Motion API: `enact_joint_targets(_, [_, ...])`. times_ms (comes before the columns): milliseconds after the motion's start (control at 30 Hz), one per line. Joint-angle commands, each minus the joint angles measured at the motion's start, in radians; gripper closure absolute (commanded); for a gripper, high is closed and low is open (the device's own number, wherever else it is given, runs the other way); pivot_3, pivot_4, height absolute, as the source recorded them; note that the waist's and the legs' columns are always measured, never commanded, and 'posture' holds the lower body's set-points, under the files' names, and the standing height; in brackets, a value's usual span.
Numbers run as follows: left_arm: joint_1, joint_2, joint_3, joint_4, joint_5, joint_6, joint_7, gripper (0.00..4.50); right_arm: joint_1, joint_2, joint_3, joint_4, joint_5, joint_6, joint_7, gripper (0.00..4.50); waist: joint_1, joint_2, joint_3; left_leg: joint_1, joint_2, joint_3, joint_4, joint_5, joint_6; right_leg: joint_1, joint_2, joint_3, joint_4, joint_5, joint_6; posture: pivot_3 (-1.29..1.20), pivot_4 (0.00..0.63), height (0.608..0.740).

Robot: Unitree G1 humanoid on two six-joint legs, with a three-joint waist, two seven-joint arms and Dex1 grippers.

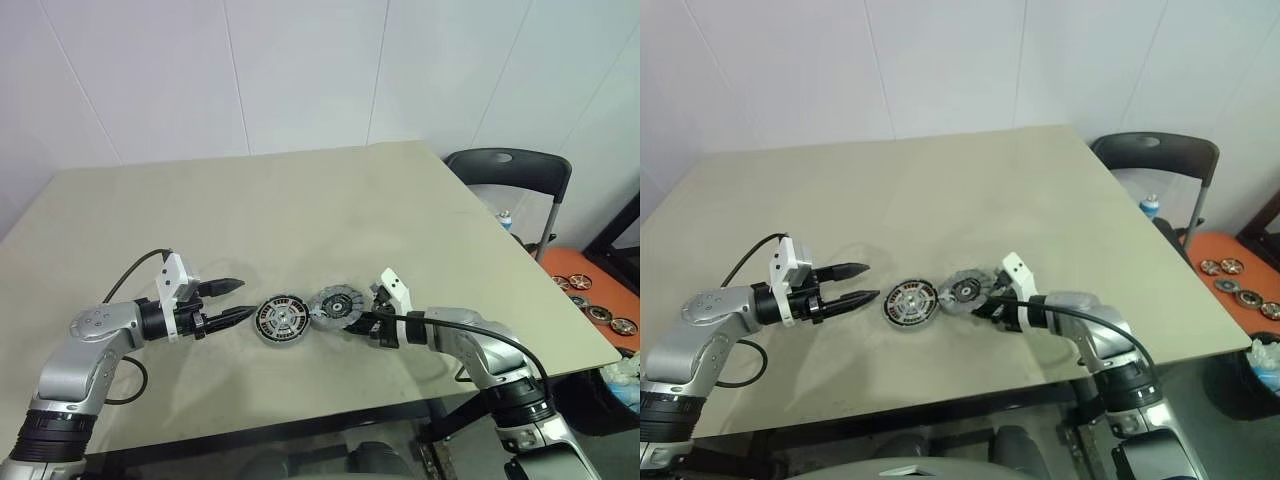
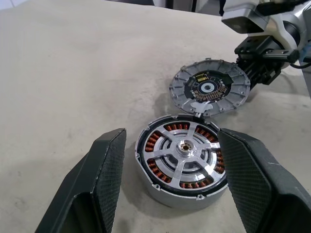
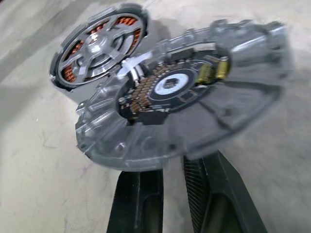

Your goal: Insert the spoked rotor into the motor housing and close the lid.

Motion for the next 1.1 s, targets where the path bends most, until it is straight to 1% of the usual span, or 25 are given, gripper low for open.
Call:
enact_joint_targets(33, [-0.016,0.007,0.028,-0.012,-0.006,-0.010,0.004,1.31,-0.055,0.005,0.016,0.015,-0.007,-0.040,0.013,3.80,0.000,0.000,0.000,0.000,0.000,0.000,0.000,0.000,0.000,0.000,0.000,0.000,0.000,0.000,0.000,0.00,0.000,0.740])
enact_joint_targets(233, [-0.018,-0.001,0.023,-0.016,-0.005,-0.011,0.014,1.31,-0.086,0.026,0.036,0.044,-0.017,-0.078,0.009,3.80,0.001,0.000,0.000,0.000,0.000,0.000,0.000,0.000,0.000,0.000,0.000,0.000,0.000,0.000,0.000,0.00,0.000,0.740])
enact_joint_targets(467, [-0.022,-0.002,0.020,-0.009,-0.003,-0.014,0.019,1.31,-0.119,0.051,0.018,0.051,-0.002,-0.089,0.005,3.80,-0.001,0.000,0.000,0.000,0.000,0.000,0.000,0.000,0.000,0.000,0.000,0.000,0.000,0.000,0.000,0.00,0.000,0.740])
enact_joint_targets(667, [-0.032,-0.004,0.013,0.003,0.003,-0.020,0.019,1.31,-0.148,0.064,0.050,0.064,-0.033,-0.138,0.007,3.80,-0.001,0.000,0.000,0.000,0.000,0.000,0.000,0.000,0.000,0.000,0.000,0.000,0.000,0.000,0.000,0.00,0.000,0.740])
enact_joint_targets(867, [-0.036,-0.007,0.014,0.005,0.004,-0.018,0.019,1.31,-0.242,0.122,0.033,0.084,-0.003,-0.121,0.011,3.80,-0.005,0.000,0.000,0.000,0.001,0.000,0.000,0.000,0.000,-0.001,0.001,0.000,0.001,0.001,0.000,0.00,0.000,0.740])
enact_joint_targets(1100, [-0.035,-0.008,0.016,-0.001,0.005,-0.013,0.022,1.31,-0.304,0.140,0.094,0.188,-0.054,-0.185,0.060,3.80,-0.001,0.000,0.000,0.000,0.000,0.000,0.000,0.000,0.000,-0.001,0.001,0.000,0.000,0.001,0.000,0.00,0.000,0.740])
